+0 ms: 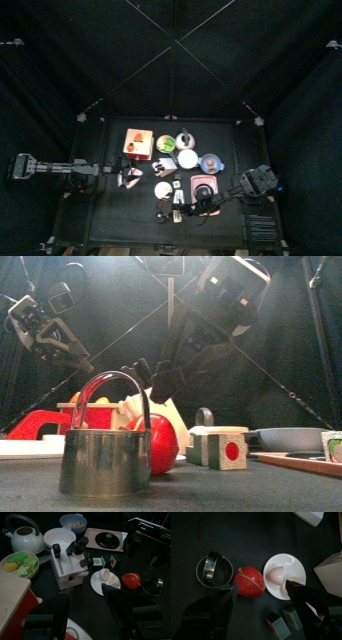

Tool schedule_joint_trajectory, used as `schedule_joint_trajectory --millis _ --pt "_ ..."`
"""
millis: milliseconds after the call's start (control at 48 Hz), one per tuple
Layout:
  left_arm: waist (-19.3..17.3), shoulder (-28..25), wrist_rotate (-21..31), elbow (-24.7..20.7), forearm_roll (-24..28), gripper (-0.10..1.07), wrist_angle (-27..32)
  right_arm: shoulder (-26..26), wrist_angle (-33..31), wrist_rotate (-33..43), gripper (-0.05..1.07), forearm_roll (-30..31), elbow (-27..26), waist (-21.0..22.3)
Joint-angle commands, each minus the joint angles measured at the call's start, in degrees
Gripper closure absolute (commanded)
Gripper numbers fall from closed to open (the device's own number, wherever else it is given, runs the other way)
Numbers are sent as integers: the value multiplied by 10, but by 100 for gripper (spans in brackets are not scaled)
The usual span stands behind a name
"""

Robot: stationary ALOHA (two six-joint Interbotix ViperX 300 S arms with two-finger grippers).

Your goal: Grab apple

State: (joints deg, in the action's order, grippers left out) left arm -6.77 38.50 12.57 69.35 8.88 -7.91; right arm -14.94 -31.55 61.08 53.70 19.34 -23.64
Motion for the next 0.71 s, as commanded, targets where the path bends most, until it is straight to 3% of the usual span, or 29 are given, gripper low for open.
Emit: schedule_joint_trajectory --millis 0,146,292,458,688 --pt "-1 1 -1 -7 0 11 -2 8 -11 -1 -2 8 -23 -7" --pt "-1 1 -1 -6 0 11 -2 29 -105 -33 -2 -29 -47 -11" --pt "-1 1 -1 -5 0 11 -2 36 -173 -184 -2 -148 -87 -9" --pt "-1 1 -1 -5 0 11 -3 13 -169 -344 -2 -254 -132 1" --pt "-2 1 -1 -3 0 11 -2 -17 -154 -452 -1 -275 -142 16"
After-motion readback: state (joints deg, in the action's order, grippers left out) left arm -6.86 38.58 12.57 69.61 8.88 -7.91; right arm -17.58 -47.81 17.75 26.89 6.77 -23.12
